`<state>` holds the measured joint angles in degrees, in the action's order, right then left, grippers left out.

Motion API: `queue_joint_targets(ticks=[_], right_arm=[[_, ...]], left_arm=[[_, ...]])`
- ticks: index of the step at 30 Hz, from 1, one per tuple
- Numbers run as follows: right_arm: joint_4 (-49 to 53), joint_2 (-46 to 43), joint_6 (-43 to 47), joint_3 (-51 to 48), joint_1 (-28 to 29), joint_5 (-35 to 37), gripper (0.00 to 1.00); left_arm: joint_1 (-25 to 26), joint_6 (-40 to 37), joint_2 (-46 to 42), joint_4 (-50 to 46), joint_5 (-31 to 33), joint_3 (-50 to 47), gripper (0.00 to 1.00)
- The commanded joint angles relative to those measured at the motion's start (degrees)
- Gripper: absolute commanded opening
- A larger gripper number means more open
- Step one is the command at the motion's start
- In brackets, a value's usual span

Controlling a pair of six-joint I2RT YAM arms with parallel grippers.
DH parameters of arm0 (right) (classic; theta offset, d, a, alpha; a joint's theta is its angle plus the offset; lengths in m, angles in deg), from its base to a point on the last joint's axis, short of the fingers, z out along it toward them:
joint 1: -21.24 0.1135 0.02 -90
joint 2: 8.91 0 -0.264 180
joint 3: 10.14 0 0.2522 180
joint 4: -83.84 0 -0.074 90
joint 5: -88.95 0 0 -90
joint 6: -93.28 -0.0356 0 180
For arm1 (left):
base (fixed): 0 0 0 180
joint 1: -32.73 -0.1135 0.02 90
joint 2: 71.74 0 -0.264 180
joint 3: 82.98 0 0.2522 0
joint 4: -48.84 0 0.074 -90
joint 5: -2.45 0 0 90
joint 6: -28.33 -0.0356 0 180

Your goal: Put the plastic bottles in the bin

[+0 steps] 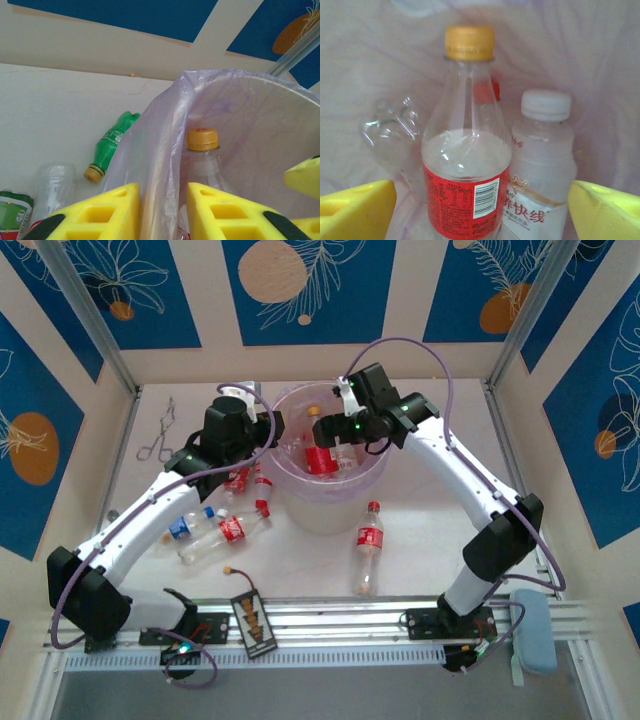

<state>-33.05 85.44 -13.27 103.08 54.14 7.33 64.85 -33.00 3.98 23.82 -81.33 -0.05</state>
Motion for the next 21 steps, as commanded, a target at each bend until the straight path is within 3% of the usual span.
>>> queue_joint_targets(ticks=[1, 12, 21], right_arm=[[3.1, -0.8, 1.1, 2.6, 0.5, 3.1, 0.88], [2.1, 8.3, 1.2, 4.4, 3.9, 2.7, 0.63], [-1.0, 10.4, -0.7, 0.3, 4.6, 1.9, 0.58]], left_arm=[[0.1, -1.0, 1.5, -6.5, -1.0, -1.2, 0.31], [0.0, -1.0, 1.4, -6.9, -1.0, -0.7, 0.31], [0.1, -1.1, 1.2, -7.4, -1.0, -0.5, 0.31]])
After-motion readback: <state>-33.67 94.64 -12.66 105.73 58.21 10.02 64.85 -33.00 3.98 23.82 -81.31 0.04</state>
